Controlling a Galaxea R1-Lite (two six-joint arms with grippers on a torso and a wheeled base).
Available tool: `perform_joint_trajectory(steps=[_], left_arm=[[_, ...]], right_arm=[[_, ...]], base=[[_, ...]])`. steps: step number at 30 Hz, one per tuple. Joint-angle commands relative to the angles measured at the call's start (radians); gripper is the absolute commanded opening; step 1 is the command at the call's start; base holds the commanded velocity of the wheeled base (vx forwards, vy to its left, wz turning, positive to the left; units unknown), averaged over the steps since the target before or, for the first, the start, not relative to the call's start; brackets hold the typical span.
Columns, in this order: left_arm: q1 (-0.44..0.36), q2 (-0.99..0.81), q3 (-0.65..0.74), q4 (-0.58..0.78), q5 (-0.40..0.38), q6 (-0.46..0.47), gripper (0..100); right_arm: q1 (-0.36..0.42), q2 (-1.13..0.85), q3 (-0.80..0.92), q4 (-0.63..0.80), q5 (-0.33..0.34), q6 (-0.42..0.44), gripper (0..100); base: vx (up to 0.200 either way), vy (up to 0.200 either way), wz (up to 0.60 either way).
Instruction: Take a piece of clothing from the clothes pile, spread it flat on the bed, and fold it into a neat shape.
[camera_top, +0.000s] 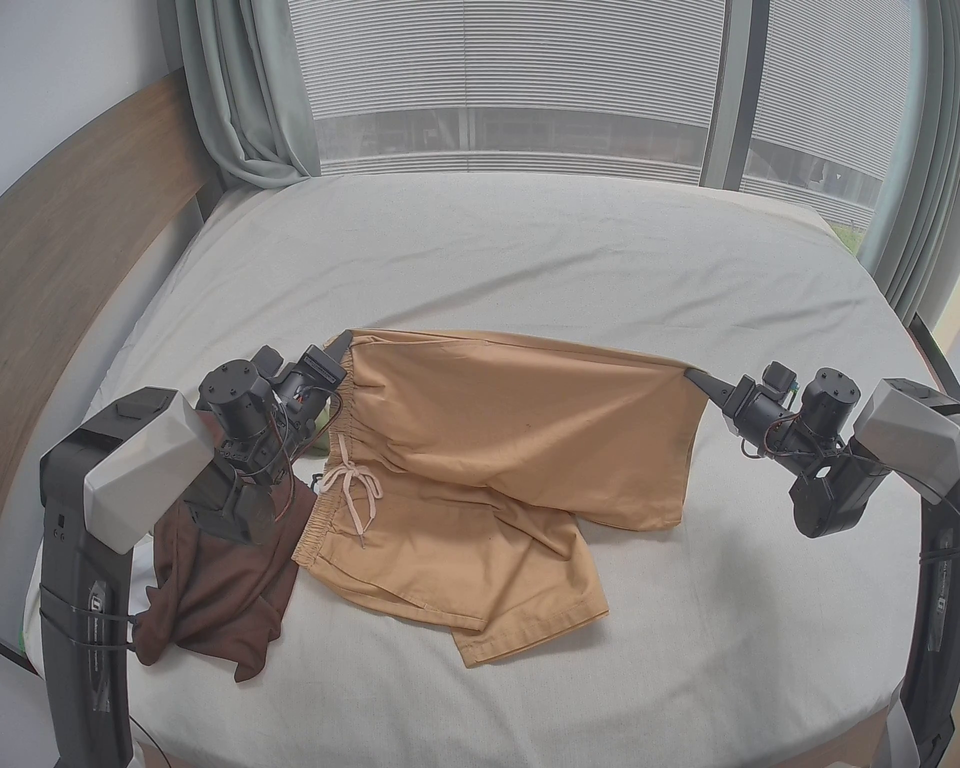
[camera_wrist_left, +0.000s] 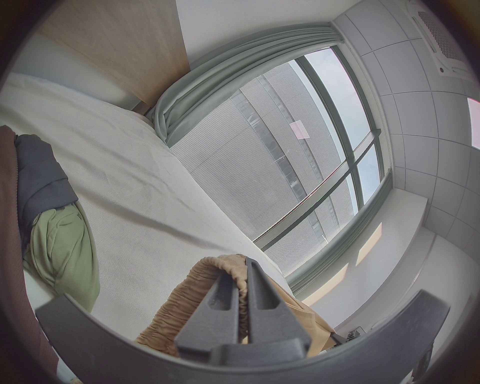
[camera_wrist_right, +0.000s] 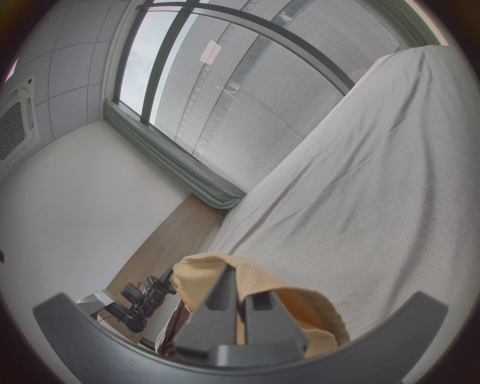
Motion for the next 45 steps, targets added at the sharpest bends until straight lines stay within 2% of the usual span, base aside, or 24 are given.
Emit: perform_joint_trajectory(steps=[1, 5, 6, 7, 8, 17, 25, 31, 32, 37, 40, 45], left_arm=[[0.0, 0.012, -0.017, 0.006, -0.002, -0.002, 0], [0.0, 0.012, -0.024, 0.017, -0.005, -0.006, 0], [0.0, 0.012, -0.027, 0.02, -0.005, -0.006, 100], [0.001, 0.012, -0.034, 0.02, -0.003, -0.006, 100], [0.003, 0.012, -0.043, 0.021, -0.005, -0.006, 100], [0.017, 0.003, -0.071, 0.092, 0.0, -0.009, 100], [0.047, -0.052, -0.01, 0.196, 0.021, 0.011, 100], [0.036, -0.166, 0.176, 0.182, 0.006, 0.051, 100], [0.032, -0.204, 0.25, 0.17, -0.008, 0.075, 100], [0.023, -0.279, 0.444, 0.095, -0.098, 0.124, 100], [0.026, -0.316, 0.601, 0.026, -0.175, 0.155, 100], [0.036, -0.321, 0.714, -0.057, -0.238, 0.166, 100]], right_arm=[[0.001, 0.017, -0.015, 0.0, 0.0, 0.0, 0], [0.0, 0.017, -0.023, 0.0, 0.0, 0.0, 0], [-0.002, 0.017, -0.024, 0.002, 0.0, 0.0, 0], [-0.002, 0.019, -0.027, 0.0, -0.002, 0.0, 0], [-0.003, 0.023, -0.03, 0.0, -0.005, 0.0, 100], [-0.007, 0.02, 0.013, -0.018, -0.017, -0.003, 100], [0.021, -0.102, 0.325, -0.047, -0.019, -0.111, 100], [0.069, -0.147, 0.487, -0.047, -0.017, -0.168, 100], [0.082, -0.148, 0.519, -0.047, -0.017, -0.187, 100], [0.125, -0.141, 0.58, -0.046, -0.017, -0.227, 100], [0.161, -0.136, 0.618, -0.046, -0.016, -0.258, 100], [0.219, -0.129, 0.663, -0.046, -0.017, -0.266, 100]], base=[[0.0, 0.0, 0.0], [0.0, 0.0, 0.0], [0.0, 0.0, 0.0], [0.0, 0.0, 0.0], [0.0, 0.0, 0.0], [0.0, 0.0, 0.0], [0.0, 0.0, 0.0], [0.0, 0.0, 0.0], [0.0, 0.0, 0.0], [0.0, 0.0, 0.0], [0.0, 0.0, 0.0], [0.0, 0.0, 0.0]])
